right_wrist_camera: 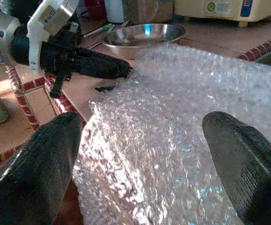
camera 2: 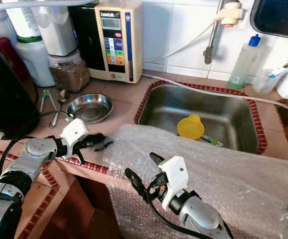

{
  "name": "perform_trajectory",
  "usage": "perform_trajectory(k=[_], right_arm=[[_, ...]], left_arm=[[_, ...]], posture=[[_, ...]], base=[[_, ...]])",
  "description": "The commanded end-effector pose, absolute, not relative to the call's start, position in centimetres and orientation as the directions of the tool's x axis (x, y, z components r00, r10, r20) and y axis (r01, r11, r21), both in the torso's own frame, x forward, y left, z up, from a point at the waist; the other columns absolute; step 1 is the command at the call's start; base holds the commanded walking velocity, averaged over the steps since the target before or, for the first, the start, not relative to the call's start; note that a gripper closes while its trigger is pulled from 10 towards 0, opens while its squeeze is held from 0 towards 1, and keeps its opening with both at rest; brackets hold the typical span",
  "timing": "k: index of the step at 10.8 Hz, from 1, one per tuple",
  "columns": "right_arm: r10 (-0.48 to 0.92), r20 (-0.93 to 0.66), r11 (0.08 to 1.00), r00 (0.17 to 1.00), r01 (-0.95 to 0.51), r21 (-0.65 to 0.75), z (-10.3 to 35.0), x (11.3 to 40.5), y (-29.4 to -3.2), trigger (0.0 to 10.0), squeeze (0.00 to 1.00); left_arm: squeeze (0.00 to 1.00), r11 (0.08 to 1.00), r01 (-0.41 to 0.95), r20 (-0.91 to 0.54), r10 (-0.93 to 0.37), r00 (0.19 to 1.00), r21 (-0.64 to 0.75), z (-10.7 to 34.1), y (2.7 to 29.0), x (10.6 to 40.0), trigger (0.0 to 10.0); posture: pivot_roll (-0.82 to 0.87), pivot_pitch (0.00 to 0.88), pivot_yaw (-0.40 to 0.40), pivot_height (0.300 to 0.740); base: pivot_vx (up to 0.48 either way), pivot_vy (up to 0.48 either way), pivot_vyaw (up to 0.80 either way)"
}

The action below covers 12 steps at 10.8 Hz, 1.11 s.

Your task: Kitchen organization

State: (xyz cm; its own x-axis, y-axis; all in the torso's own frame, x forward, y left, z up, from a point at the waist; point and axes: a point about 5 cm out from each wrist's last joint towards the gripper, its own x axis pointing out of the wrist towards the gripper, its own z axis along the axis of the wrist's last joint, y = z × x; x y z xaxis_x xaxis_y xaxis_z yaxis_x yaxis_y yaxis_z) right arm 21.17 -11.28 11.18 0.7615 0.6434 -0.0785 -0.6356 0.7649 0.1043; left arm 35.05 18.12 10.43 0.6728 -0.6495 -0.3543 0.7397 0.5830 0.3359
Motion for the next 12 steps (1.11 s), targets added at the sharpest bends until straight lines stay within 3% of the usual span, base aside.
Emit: perform_trajectory(k=[1, 2, 3, 7, 10, 11, 12], right_arm=[[0.630, -0.074, 0.776, 0.773, -0.624, 0.088, 11.3, 21.4, -11.5, 10.0, 0.00], [0.624, -0.072, 0.781, 0.778, -0.619, 0.086, 11.3, 21.5, -11.6, 10.0, 0.00], [0.622, -0.071, 0.782, 0.780, -0.617, 0.085, 11.3, 21.5, -11.6, 10.0, 0.00], [0.616, -0.069, 0.787, 0.785, -0.611, 0.077, 11.2, 21.8, -11.8, 10.0, 0.00], [0.589, -0.063, 0.808, 0.806, -0.586, 0.061, 11.3, 22.2, -12.1, 10.0, 0.00], [0.572, -0.051, 0.820, 0.818, -0.571, 0.046, 11.5, 22.6, -12.3, 10.0, 0.00], [0.546, -0.031, 0.838, 0.837, -0.545, 0.023, 12.0, 23.2, -12.6, 10.0, 0.00]], left_arm=[[0.00, 0.629, 0.666, -0.321, -0.584, 0.745, 0.401, 11.2, 19.7, 35.3, 0.0], [0.00, 0.673, 0.573, -0.236, -0.529, 0.815, 0.468, 12.1, 20.4, 35.6, 0.0], [0.00, 0.692, 0.538, -0.192, -0.516, 0.835, 0.481, 12.4, 20.5, 35.6, 0.0], [0.00, 0.708, 0.550, -0.144, -0.549, 0.823, 0.443, 12.1, 19.7, 35.4, 0.0], [0.00, 0.796, 0.548, 0.065, -0.580, 0.812, 0.257, 15.5, 18.4, 36.8, 0.0], [0.00, 0.805, 0.576, 0.124, -0.592, 0.796, 0.144, 16.8, 17.9, 37.4, 0.0], [0.00, 0.752, 0.659, 0.163, -0.649, 0.743, -0.005, 17.7, 16.9, 37.8, 0.0]], posture=[[-0.03, 0.000, 0.059, 0.740], [-0.03, 0.000, 0.059, 0.740], [-0.02, 0.000, 0.058, 0.740], [-0.02, 0.000, 0.055, 0.740], [-0.01, 0.000, 0.046, 0.740], [-0.01, 0.000, 0.043, 0.740], [-0.01, 0.000, 0.042, 0.740]], base=[[0.000, 0.000, 0.00], [0.000, 0.000, 0.00], [0.000, 0.000, 0.00], [0.000, 0.000, 0.00], [0.000, 0.000, 0.00], [0.000, 0.000, 0.00], [0.000, 0.000, 0.00]])
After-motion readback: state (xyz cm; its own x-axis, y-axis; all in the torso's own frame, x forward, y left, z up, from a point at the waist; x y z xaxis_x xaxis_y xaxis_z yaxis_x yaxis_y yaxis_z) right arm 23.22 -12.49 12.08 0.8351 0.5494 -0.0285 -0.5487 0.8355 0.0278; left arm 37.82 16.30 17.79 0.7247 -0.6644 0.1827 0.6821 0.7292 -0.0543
